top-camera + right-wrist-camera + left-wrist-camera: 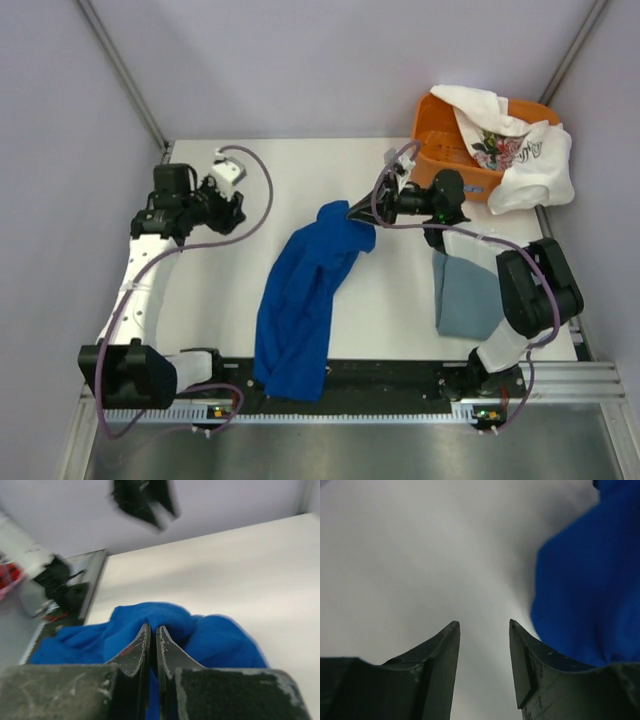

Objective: Fold and stack the t-shirts
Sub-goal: Move the tshirt to the center of the board

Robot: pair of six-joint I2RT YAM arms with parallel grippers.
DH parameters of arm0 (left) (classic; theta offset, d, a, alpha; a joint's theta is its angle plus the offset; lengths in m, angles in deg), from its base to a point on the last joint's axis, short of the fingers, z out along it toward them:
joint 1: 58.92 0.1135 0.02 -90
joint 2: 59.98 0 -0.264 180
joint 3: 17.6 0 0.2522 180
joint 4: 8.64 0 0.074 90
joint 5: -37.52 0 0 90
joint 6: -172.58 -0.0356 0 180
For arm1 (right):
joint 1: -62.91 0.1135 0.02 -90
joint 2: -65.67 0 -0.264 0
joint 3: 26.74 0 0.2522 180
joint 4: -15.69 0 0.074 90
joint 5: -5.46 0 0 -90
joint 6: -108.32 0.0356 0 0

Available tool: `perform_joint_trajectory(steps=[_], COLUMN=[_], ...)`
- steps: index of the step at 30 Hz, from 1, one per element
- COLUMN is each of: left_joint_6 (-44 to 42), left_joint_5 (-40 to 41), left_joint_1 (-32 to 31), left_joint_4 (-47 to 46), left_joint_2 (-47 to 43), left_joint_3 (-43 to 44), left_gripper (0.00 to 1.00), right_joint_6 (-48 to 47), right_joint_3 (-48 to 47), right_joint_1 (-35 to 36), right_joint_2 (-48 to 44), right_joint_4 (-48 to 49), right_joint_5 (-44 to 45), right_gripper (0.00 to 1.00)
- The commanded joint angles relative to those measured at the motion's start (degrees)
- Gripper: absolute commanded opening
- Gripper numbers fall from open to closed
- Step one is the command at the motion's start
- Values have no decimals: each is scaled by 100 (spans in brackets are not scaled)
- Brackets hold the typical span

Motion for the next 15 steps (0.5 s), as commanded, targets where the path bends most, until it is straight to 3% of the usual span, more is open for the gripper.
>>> perform_joint_trajectory(steps=[1, 3, 5, 7, 10, 15], left_joint_6=[-1181, -1331, -1411, -1437, -1533, -1648], left_joint_5=[-449, -123, -43, -51, -209, -455], left_joint_1=[-1056, -1759, -2279, -2578, -2991, -3782], left_joint_4=[1815, 2071, 2177, 2203, 2309, 2414], left_joint_2=[-22, -21, -13, 22, 58, 40], left_joint_3=[-469, -794, -1085, -1313, -1446, -1665], left_gripper=[50, 53, 59, 63, 69, 74], right_joint_6=[-2208, -3327, -3515, -3411, -2919, -2435], right_joint_3=[-346, -907, -1566, -2200, -2808, -2388], right_joint_1=[-306, -210, -244, -358, -569, -517], right_joint_2=[-298, -290, -63, 183, 334, -87], right_joint_4=[-2301, -4193, -5436, -6456, -7355, -7568], right_joint_5=[1992, 3722, 5470, 6355, 6552, 5911], right_gripper=[0, 13, 14, 20, 40, 50])
